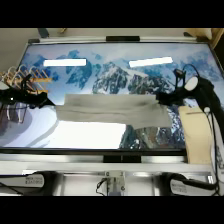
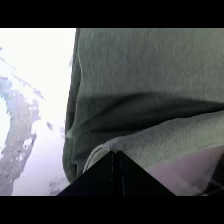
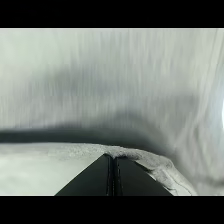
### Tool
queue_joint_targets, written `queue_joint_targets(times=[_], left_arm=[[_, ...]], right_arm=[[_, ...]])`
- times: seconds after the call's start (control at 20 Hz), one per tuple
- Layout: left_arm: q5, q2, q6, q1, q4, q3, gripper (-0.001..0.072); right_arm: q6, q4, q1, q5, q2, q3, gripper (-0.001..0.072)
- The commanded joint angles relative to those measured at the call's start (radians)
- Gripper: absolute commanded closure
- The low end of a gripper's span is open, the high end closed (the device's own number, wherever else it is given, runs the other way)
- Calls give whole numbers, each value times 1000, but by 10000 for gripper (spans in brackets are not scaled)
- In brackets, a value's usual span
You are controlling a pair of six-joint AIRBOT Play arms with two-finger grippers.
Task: Fold the shirts.
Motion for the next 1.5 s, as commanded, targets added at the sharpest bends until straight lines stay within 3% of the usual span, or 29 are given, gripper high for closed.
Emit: queue_joint_targets(times=[0.0, 0.35, 0.4, 0.45, 0.5, 0.65, 0.75, 0.95, 1.1, 1.25, 1.3, 1.35, 1.4, 1.45], left_arm=[[5, -161, -63, -14, -79, 198, 666], [14, -330, -108, -71, -147, 279, 659], [14, -345, -116, -79, -148, 279, 513], [11, -348, -116, -83, -148, 279, 248], [-6, -343, -115, -79, -148, 285, 95], [-132, -326, -115, -36, -147, 354, 93], [-180, -284, -115, -13, -147, 370, 102], [-196, -164, -115, -31, -147, 370, 106], [-187, -93, -115, -69, -147, 370, 106], [-182, -64, -114, -127, -147, 370, 106], [-168, -63, -105, -151, -148, 370, 106], [-146, -65, -84, -179, -148, 370, 106], [-117, -67, -61, -211, -148, 370, 106], [-86, -70, -58, -241, -148, 370, 106]], right_arm=[[16, -37, -1, -29, -196, 246, 631], [37, -48, 0, 0, -335, 320, 626], [41, -43, 0, 4, -340, 320, 513], [25, -36, -1, 11, -335, 321, 207], [-32, -39, -10, 40, -320, 321, 95], [-142, -68, -95, 175, -291, 320, 91], [-169, 19, -171, 232, -312, 305, 48], [-203, 179, -240, 279, -399, 269, 33], [-214, 293, -235, 268, -455, 269, 34], [-151, 288, -187, 259, -503, 269, 67], [-138, 294, -166, 255, -507, 269, 224], [-138, 298, -150, 263, -506, 278, 436], [-138, 302, -138, 288, -501, 297, 604], [-139, 308, -131, 316, -491, 322, 629]])
